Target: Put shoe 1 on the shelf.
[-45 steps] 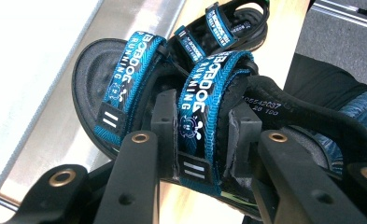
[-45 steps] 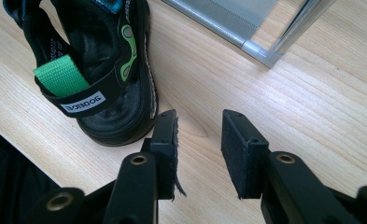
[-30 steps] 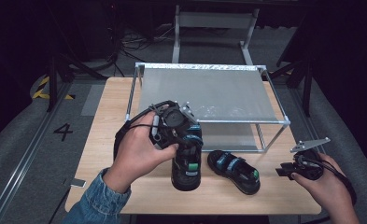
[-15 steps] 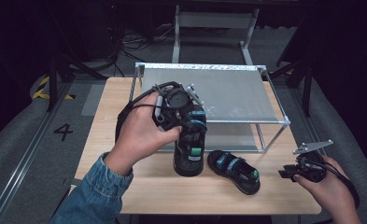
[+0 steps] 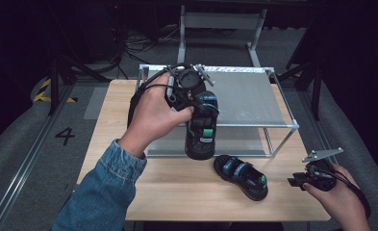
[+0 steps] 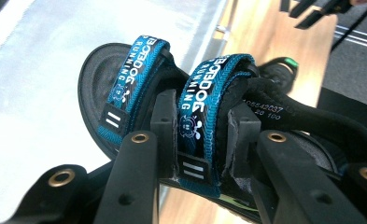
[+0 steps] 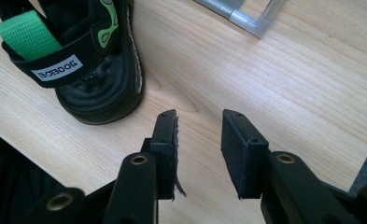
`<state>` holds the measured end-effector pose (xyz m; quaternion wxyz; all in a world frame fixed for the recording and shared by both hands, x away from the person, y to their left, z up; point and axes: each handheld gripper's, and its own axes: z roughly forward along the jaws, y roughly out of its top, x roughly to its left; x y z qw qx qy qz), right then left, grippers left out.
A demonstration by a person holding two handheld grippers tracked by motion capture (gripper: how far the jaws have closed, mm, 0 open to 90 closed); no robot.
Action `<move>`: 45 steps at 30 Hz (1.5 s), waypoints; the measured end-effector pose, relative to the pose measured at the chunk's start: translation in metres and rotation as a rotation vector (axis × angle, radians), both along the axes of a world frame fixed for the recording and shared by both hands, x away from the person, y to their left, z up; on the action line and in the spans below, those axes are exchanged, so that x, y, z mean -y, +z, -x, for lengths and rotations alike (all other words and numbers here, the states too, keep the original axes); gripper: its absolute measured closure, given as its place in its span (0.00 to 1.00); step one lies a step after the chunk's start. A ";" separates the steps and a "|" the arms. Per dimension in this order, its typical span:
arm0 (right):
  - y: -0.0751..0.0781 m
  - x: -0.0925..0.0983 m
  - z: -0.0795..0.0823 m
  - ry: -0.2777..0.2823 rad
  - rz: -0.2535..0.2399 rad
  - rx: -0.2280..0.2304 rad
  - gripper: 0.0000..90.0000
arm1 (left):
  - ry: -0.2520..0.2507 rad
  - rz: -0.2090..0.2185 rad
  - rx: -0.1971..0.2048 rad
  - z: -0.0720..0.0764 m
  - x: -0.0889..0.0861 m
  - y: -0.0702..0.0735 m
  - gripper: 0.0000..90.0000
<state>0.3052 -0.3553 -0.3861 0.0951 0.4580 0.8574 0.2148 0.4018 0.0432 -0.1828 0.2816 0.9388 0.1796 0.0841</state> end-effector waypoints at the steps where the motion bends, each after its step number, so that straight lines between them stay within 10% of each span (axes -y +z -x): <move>1: 0.000 0.000 0.000 -0.002 -0.001 -0.002 0.74 | 0.001 0.001 0.003 -0.004 0.000 0.001 0.78; 13: -0.004 0.003 -0.005 -0.002 -0.015 0.002 0.75 | 0.027 -0.032 0.057 -0.048 0.003 0.003 0.78; 45: -0.007 0.002 -0.007 0.015 -0.016 -0.007 0.76 | 0.070 -0.005 -0.009 -0.130 0.007 -0.027 0.78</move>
